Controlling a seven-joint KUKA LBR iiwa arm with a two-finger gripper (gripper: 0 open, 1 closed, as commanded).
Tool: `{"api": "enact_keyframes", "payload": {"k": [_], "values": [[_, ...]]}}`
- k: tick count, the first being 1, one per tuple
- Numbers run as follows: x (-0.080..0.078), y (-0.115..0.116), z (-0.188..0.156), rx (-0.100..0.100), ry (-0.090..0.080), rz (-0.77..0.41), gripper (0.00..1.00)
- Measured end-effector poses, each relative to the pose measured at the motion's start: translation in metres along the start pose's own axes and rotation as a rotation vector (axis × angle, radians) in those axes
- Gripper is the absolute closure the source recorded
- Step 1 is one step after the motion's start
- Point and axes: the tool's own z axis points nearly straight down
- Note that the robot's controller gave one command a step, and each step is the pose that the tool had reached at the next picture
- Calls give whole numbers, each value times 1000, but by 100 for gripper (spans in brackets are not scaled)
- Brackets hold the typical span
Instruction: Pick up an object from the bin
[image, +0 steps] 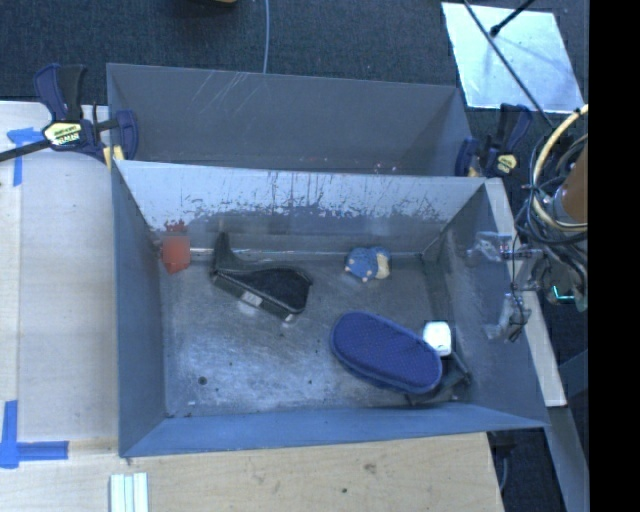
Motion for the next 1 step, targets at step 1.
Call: {"api": "enact_keyframes", "payload": {"k": [1], "values": [[21, 42, 85, -5, 10, -90, 0]]}}
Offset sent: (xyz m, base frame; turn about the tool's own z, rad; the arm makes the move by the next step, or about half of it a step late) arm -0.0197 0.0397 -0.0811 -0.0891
